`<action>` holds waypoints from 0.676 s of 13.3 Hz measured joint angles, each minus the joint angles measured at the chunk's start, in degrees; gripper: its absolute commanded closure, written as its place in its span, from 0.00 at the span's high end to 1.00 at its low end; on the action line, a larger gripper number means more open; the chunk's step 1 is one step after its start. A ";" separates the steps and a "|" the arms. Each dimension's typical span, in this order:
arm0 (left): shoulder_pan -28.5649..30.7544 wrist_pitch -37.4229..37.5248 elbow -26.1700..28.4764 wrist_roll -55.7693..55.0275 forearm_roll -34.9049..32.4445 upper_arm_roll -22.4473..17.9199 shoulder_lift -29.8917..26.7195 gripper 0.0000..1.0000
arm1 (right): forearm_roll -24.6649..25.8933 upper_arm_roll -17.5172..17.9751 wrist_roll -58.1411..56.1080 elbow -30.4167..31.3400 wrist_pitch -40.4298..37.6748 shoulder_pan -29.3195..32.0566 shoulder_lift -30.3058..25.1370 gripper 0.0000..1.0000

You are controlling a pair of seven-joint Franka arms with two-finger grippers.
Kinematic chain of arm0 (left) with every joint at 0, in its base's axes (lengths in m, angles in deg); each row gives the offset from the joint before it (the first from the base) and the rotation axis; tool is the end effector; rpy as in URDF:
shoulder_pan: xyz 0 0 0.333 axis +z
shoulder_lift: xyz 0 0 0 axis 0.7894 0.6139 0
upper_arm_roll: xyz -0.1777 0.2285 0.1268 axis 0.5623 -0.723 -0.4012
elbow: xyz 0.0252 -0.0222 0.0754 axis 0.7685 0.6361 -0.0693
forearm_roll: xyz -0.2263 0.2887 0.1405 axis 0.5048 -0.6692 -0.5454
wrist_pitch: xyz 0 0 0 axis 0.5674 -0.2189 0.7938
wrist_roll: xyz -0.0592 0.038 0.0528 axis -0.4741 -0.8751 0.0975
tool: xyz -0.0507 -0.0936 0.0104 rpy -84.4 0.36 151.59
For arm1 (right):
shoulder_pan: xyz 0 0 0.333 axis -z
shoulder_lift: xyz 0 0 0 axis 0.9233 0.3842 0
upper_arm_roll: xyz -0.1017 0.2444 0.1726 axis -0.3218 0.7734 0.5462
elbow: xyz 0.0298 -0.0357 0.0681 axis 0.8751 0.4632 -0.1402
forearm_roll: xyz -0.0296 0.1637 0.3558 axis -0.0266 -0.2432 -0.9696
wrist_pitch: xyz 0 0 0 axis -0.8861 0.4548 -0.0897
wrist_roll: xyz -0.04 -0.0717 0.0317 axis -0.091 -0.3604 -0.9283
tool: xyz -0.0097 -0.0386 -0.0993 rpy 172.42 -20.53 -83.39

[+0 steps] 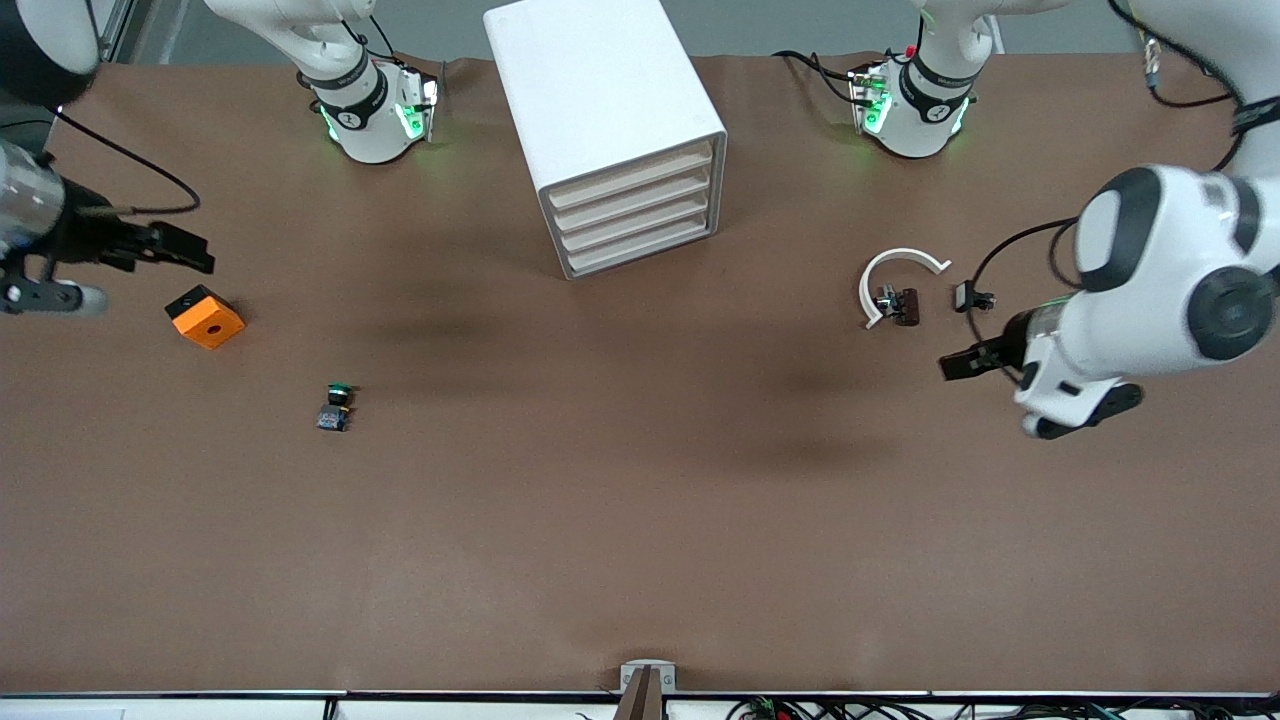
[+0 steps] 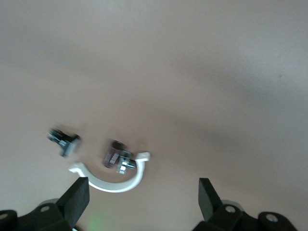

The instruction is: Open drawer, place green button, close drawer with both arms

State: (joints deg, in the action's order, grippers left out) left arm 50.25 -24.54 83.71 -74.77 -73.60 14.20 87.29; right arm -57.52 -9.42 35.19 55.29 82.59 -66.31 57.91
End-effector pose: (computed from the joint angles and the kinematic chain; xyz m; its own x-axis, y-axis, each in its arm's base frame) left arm 0.6161 -0.1212 0.3931 0.8533 0.4376 -0.2836 0.4303 -0.8981 -0.0909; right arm 0.5478 -0.0064 0.5329 0.9820 -0.0470 -0.1831 -0.0500 -0.9987 -0.0120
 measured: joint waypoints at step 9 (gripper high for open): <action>-10.37 -3.02 -1.45 -58.35 17.73 0.29 17.88 1.00 | -0.01 0.01 4.48 14.77 33.48 -0.52 16.12 1.00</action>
State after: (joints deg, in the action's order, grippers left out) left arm 39.88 -27.56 82.26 -133.11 -55.86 14.50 105.17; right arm -57.53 -9.41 39.67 70.07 116.07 -66.83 74.03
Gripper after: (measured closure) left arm 0.000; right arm 0.000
